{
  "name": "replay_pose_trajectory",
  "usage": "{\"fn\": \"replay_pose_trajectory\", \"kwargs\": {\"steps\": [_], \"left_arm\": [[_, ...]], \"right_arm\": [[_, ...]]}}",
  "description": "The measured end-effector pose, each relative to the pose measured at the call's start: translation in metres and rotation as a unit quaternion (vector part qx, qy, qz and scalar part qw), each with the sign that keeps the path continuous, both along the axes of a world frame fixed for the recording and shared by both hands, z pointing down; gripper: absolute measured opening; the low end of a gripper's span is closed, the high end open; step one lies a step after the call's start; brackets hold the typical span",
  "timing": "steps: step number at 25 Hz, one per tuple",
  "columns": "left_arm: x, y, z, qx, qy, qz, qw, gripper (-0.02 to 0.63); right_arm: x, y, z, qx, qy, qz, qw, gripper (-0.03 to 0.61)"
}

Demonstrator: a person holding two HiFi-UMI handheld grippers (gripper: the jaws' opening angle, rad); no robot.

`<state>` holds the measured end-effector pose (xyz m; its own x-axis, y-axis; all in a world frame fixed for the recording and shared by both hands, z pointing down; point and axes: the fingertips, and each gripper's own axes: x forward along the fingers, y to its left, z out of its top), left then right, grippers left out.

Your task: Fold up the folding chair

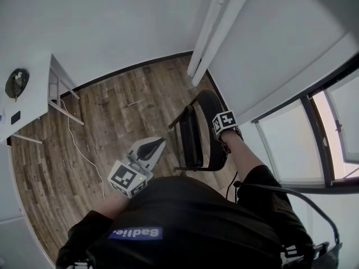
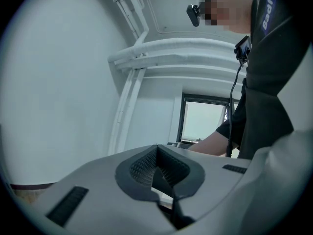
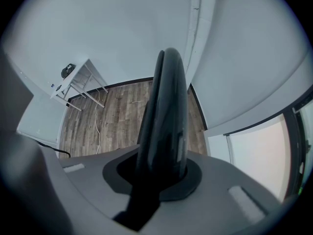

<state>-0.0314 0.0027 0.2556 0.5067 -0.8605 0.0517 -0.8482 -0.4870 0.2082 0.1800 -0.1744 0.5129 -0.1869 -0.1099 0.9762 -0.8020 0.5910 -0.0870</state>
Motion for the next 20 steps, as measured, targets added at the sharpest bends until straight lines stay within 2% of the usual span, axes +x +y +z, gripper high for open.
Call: {"fn": "replay_pose_trajectory", "kwargs": {"steps": [20], "left_arm": [[0.0023, 0.0068, 0.0078, -0.002, 0.004, 0.001, 1.0000, 0.005]], "right_arm": [[-0.0013, 0.0016, -0.0009, -0.001, 0.000, -0.001, 1.000, 0.063]]}}
